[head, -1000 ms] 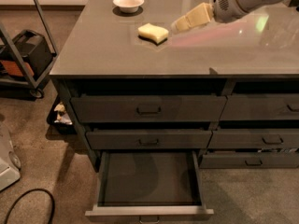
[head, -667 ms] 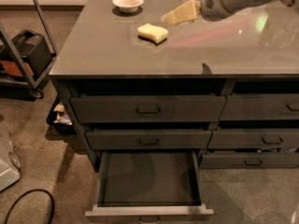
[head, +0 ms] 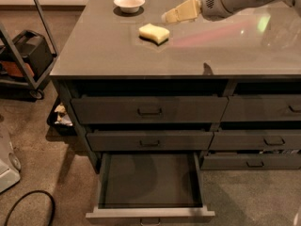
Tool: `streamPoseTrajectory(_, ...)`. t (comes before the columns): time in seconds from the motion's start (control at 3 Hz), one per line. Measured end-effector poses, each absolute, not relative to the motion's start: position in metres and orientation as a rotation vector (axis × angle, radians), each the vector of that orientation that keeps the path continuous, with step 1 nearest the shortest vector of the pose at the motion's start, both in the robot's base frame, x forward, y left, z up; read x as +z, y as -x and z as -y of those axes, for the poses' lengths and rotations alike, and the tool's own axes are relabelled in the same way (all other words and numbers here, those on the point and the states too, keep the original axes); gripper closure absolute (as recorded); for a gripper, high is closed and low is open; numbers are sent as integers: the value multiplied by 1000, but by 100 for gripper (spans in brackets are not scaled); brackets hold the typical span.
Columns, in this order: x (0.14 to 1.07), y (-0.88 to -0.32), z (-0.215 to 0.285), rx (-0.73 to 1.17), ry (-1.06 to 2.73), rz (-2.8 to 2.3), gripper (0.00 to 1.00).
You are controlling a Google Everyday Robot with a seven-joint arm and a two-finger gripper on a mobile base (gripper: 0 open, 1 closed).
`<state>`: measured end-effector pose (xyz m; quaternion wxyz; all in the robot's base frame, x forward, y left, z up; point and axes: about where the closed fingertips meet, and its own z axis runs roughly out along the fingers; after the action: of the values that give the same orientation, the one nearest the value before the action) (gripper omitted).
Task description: Place sponge into bottom drawer
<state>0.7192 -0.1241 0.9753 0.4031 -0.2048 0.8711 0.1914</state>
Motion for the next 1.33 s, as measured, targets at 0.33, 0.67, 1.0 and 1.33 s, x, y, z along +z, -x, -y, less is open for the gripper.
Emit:
streamPoseTrajectory(0.33, 971, -729, 120, 459, 482, -2187, 0)
streamPoseTrajectory(0.67, 953, -756, 115, 374, 397, -2192, 0)
streamPoseTrajectory(1.0, 940, -789, 108, 305, 298, -2208, 0)
streamPoseTrajectory(1.33, 925, -820, 96, 287, 265, -2227, 0)
